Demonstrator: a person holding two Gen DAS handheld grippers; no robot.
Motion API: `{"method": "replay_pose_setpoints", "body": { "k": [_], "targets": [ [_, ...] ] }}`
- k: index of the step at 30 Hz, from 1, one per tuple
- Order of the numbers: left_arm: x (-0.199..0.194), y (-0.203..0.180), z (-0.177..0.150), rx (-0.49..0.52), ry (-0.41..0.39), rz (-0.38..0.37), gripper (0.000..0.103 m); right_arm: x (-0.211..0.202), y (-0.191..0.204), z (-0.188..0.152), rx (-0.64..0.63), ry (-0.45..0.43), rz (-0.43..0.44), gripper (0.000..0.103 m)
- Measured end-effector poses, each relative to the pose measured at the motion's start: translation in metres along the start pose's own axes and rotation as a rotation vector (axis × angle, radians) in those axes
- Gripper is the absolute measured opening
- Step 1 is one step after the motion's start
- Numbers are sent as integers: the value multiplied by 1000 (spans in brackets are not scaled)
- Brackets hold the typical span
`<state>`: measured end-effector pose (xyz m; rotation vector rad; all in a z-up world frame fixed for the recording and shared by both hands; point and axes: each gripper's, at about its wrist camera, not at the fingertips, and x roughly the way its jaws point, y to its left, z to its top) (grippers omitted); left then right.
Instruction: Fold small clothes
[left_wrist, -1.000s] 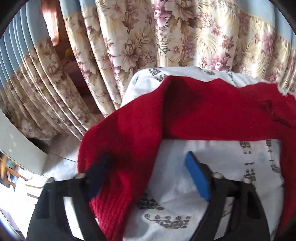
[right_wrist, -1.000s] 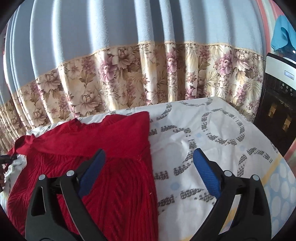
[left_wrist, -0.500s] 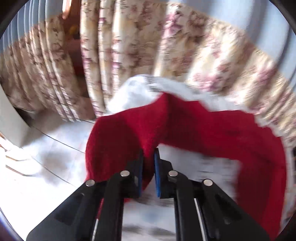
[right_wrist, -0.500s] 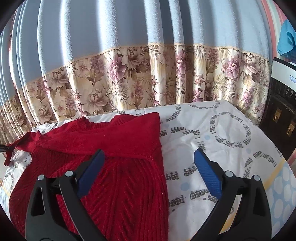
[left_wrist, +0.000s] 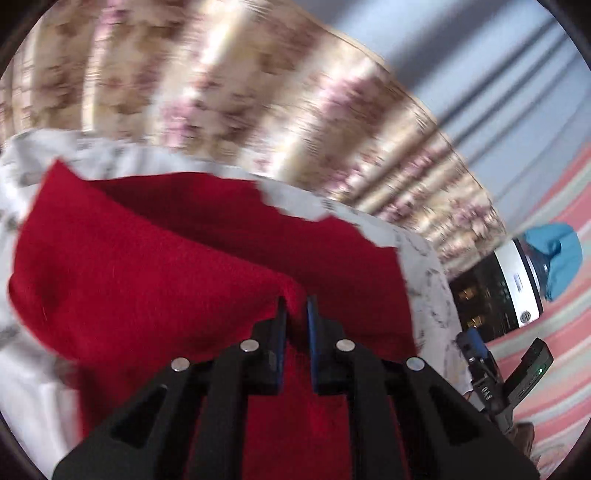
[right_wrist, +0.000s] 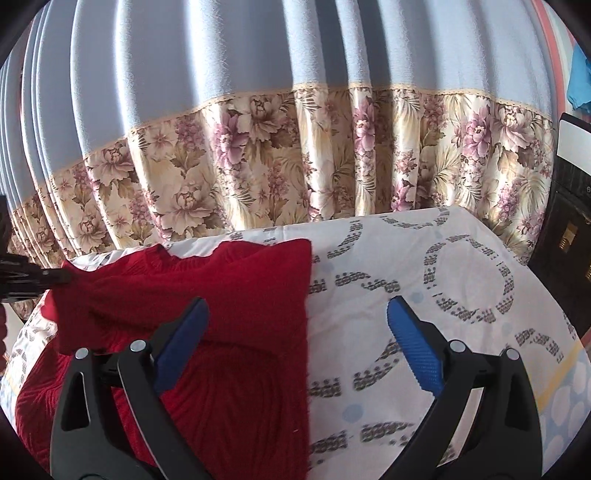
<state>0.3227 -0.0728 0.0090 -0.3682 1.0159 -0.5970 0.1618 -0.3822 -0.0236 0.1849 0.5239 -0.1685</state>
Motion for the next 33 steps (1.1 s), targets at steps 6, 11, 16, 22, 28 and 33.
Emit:
{"method": "replay_pose_setpoints", "body": {
  "k": [6, 11, 16, 22, 28, 33],
  "targets": [
    [73, -54, 7, 65, 89, 25, 45, 8, -24, 1, 34, 11, -10, 97],
    [54, -61, -4, 188, -92, 154, 85, 13, -25, -4, 16, 30, 4, 97],
    [18, -46, -19, 393, -318, 500, 90, 24, -1, -8, -30, 55, 27, 97],
    [-6, 12, -18, 366, -419, 704, 90, 36, 44, -4, -92, 48, -24, 97],
    [-12, 51, -10, 265, -426, 657, 90, 48, 76, 1, -118, 59, -41, 97],
    [-13, 64, -6, 267, -427, 692, 90, 61, 86, 5, -111, 77, -40, 97]
  ]
}}
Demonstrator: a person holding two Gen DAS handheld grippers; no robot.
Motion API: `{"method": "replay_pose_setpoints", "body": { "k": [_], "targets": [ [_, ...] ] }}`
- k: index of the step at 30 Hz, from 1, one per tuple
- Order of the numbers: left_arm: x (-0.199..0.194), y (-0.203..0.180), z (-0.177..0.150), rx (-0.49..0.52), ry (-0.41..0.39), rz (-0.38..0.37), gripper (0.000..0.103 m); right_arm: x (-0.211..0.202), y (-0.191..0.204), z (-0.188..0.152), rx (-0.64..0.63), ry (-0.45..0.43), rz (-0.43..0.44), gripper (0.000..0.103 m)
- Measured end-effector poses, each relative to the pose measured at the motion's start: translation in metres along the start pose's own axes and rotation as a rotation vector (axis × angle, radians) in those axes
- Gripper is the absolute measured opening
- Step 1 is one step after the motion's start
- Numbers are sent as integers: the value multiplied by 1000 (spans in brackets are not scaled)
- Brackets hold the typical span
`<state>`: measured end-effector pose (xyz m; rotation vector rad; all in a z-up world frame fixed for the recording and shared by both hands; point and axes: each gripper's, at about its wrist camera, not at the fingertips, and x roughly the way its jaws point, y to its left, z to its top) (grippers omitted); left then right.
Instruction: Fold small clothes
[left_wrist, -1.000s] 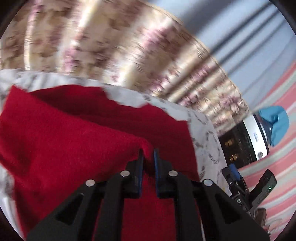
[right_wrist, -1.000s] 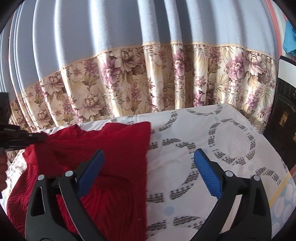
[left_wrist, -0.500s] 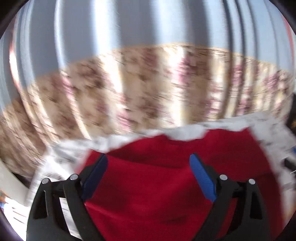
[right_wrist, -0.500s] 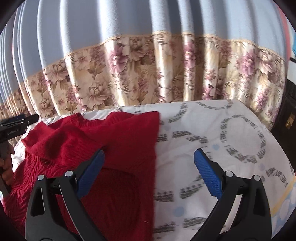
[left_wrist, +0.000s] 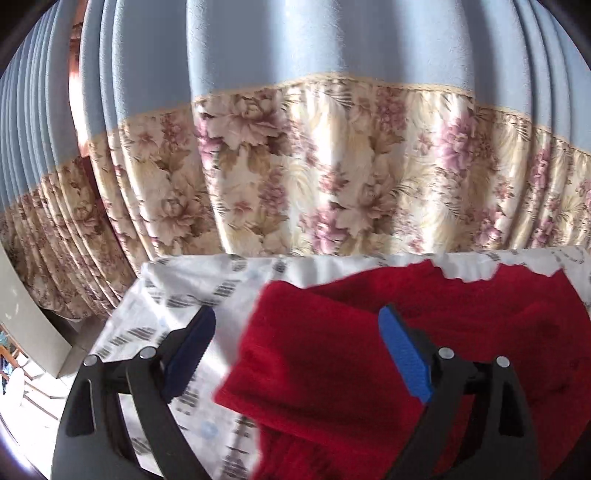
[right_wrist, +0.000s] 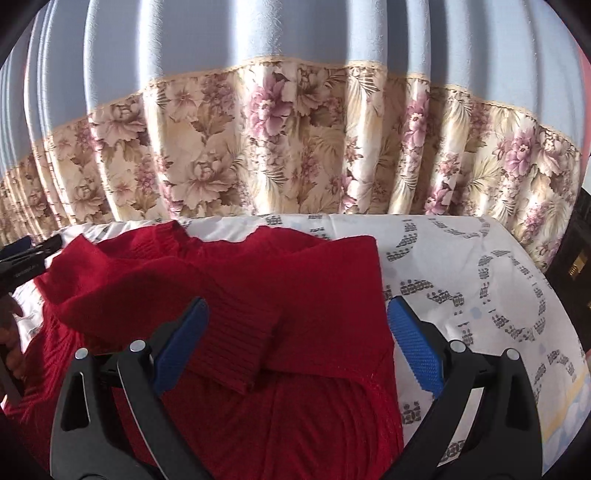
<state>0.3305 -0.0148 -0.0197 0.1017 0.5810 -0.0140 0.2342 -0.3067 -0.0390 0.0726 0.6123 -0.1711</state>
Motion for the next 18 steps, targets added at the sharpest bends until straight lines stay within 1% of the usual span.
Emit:
{"method": "replay_pose_setpoints", "body": {
  "k": [5, 7, 9, 12, 14, 16, 17, 18],
  "targets": [
    [13, 26, -11, -46, 46, 7, 90, 8, -6, 0, 33, 18, -8, 97],
    [18, 40, -13, -83, 64, 11, 90, 11, 1, -3, 25, 32, 22, 97],
    [19, 54, -14, -119, 60, 8, 90, 14, 11, -6, 6, 49, 44, 97],
    [24, 71, -17, -158, 73, 23, 90, 23, 27, -12, -31, 70, 45, 96],
    [27, 80, -20, -194, 90, 23, 90, 30, 31, -15, -27, 92, 54, 94],
    [28, 88, -22, -234, 100, 7, 90, 38, 34, -18, -14, 121, 69, 86],
    [28, 91, -23, -244, 102, 4, 90, 40, 34, -20, -10, 131, 80, 76],
    [28, 91, -23, -248, 102, 0, 90, 42, 36, -21, -5, 143, 104, 69]
  ]
}}
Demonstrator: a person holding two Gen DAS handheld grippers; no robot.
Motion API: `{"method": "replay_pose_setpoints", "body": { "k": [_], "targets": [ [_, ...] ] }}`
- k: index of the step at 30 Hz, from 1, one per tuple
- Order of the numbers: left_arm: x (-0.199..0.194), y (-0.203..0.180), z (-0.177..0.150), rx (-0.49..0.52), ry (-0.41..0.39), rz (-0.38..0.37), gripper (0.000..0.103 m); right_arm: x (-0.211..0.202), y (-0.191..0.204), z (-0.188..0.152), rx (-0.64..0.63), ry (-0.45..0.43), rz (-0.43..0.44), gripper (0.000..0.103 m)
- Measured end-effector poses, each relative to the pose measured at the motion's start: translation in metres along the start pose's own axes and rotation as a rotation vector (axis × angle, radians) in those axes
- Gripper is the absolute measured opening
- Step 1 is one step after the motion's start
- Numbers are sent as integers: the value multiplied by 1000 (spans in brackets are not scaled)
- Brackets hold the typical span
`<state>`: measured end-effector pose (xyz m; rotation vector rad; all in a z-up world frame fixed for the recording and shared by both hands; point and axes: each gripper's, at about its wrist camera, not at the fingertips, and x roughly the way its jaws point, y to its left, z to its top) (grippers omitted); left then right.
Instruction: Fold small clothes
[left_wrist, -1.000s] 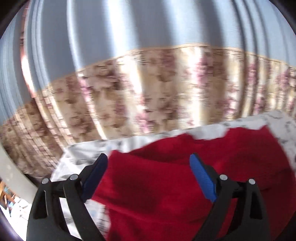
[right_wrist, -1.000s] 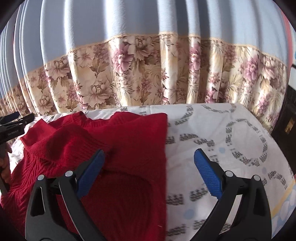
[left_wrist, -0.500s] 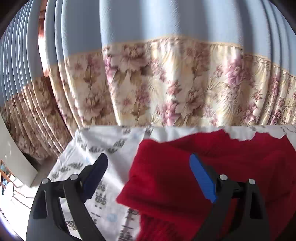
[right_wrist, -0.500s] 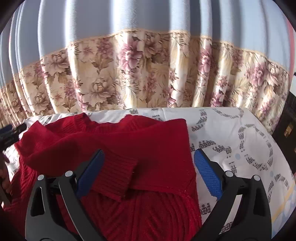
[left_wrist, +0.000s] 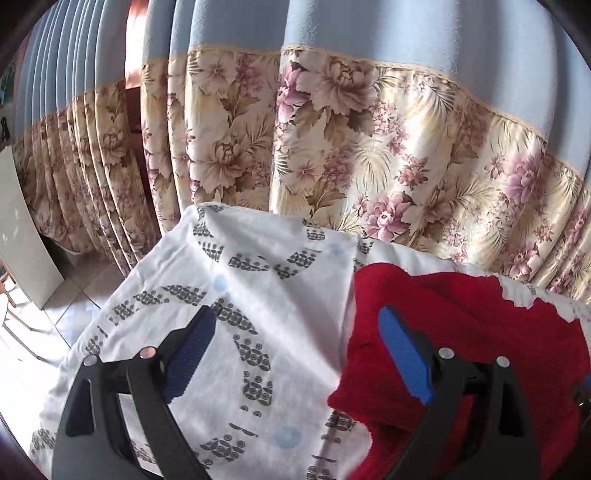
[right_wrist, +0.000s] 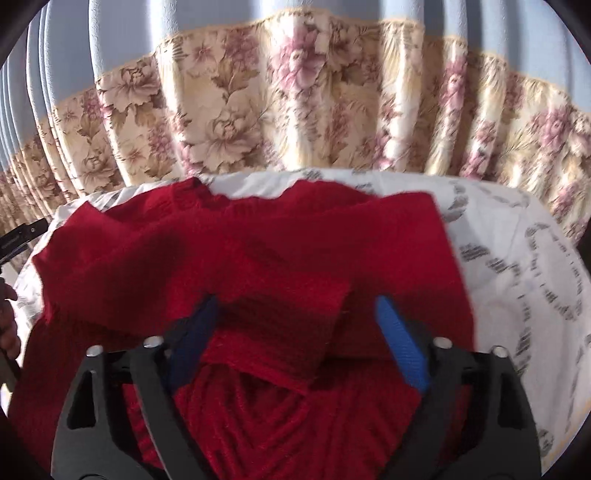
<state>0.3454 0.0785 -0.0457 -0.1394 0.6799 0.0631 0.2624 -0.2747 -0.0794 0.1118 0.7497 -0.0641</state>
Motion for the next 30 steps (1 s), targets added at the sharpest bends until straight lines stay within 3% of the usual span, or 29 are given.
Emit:
{"method": "replay_pose_setpoints", "body": {
  "k": [2, 5, 11, 22, 26, 30],
  "targets": [
    [0, -2, 0, 3, 0, -12, 90, 2, 4, 0, -11, 17, 27, 57],
    [2, -10, -2, 30, 4, -8, 90, -5, 4, 3, -30, -4, 17, 6],
    [6, -22, -6, 63, 19, -18, 90, -14, -14, 21, -79, -27, -3, 5],
    [18, -45, -10, 134, 71, 0, 96, 1, -76, 30, -59, -36, -172, 3],
    [20, -61, -13, 213, 69, 61, 98, 7, -84, 23, -39, -21, -174, 3],
    [15, -57, -11, 199, 52, 47, 98, 8, -86, 21, -29, -22, -165, 3]
  ]
}}
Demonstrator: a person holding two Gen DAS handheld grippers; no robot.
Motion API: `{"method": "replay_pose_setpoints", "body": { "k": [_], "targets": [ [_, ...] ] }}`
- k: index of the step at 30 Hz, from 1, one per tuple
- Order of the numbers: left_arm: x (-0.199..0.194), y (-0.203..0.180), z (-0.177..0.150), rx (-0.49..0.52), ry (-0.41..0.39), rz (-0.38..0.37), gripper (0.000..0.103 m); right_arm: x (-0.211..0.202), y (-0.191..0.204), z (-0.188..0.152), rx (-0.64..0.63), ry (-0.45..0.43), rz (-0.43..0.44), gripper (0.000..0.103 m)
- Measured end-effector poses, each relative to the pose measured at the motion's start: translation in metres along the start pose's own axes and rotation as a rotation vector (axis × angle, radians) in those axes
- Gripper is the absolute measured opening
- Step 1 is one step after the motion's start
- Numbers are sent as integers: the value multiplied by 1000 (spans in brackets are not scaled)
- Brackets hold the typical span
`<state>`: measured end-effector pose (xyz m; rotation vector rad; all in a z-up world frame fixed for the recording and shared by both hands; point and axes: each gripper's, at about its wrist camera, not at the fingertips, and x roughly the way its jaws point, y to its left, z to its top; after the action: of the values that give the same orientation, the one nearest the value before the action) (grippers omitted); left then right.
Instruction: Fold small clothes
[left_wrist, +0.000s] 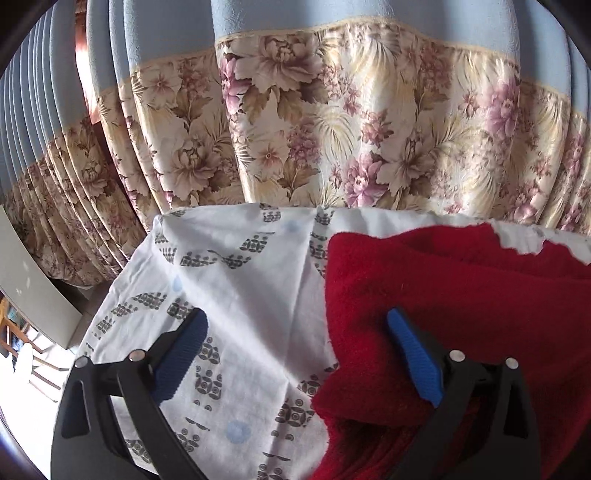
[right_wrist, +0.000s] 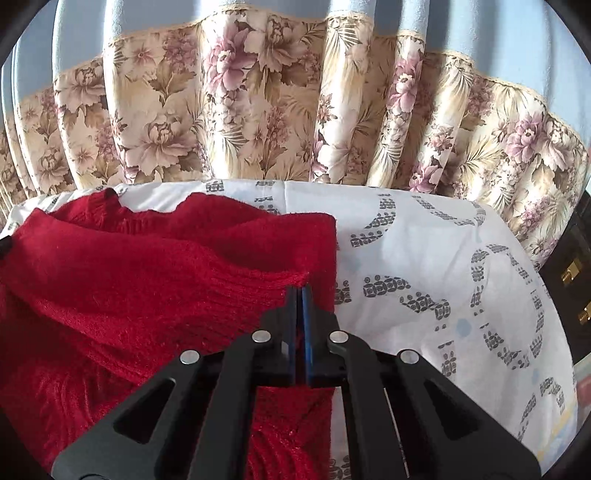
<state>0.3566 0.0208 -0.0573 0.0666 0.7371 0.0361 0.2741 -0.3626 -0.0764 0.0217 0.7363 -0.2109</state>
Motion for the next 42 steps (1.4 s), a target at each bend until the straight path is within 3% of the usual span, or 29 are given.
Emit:
{"method": "replay_pose_setpoints", "body": {
  "k": [3, 5, 6, 13, 15, 17, 20, 26, 32, 36, 37, 42],
  "targets": [
    [-6, 8, 4, -27, -19, -9, 98, -6, -5, 1, 47, -2, 64, 11],
    [-7, 10, 6, -35, -23, -38, 98, -10, -7, 2, 66, -9, 79, 56],
    [-7, 10, 6, -37, -24, -59, 98, -11, -9, 2, 80, -15, 96, 57],
    [-5, -11, 5, 41, -21, -108, 98, -6, 2, 3, 89, 0, 113, 57],
    [-3, -21, 3, 86, -22, -113, 98, 3, 6, 2, 92, 30, 124, 40],
    [0, -29, 1, 121, -10, -116, 98, 4, 10, -1, 81, 35, 121, 4],
    [6, -34, -1, 141, 9, -89, 98, -2, 11, -2, 49, 10, 101, 4],
    [9, -29, 1, 107, 18, -61, 98, -13, -11, 5, 41, -52, -20, 3],
    [21, -26, -2, 83, 91, -36, 102, 7, -12, -1, 46, 14, -56, 5],
    [25, -17, -3, 38, 127, -57, 102, 11, -12, -4, 38, 58, -77, 18],
    [26, -15, -3, 32, 131, -61, 102, 11, -13, -5, 36, 60, -85, 25],
    [14, -11, -3, 49, 90, -91, 101, 4, -27, -9, 80, 61, -87, 48]
  ]
}}
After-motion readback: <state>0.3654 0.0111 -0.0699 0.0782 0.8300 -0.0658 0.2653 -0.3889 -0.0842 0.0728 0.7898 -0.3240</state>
